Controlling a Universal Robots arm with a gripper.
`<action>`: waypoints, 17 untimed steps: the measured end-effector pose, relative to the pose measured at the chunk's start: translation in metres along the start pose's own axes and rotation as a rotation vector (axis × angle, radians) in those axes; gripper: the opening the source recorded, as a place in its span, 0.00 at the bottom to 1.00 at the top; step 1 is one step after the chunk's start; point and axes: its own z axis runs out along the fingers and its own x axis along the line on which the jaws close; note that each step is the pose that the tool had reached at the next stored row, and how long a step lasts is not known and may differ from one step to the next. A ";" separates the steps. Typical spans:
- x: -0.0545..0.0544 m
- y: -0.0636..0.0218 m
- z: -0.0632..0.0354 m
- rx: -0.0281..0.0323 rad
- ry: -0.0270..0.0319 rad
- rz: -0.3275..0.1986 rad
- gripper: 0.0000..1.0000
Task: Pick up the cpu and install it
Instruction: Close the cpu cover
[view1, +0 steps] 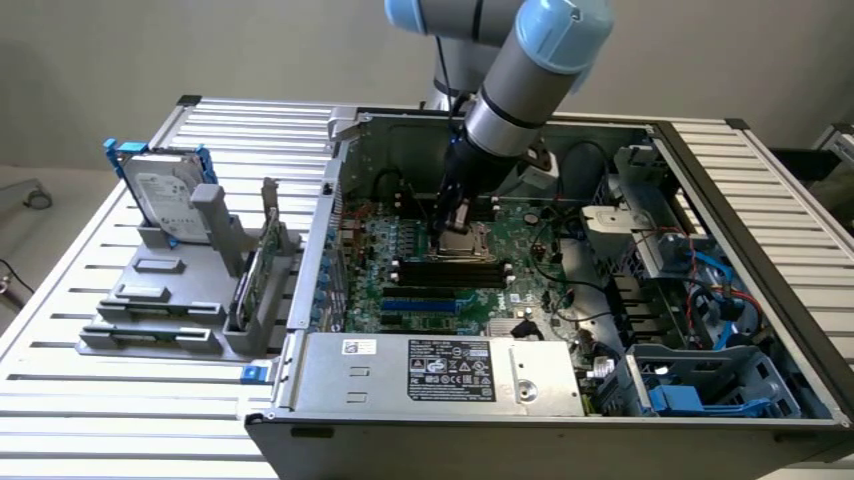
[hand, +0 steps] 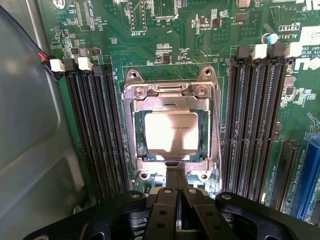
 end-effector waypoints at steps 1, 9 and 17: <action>0.000 -0.0002 0.0010 0.0001 0.0013 0.000 0.11; 0.000 0.0000 0.0044 0.0025 0.0285 -0.009 0.11; 0.000 0.0011 0.0077 0.0032 0.0386 -0.013 0.11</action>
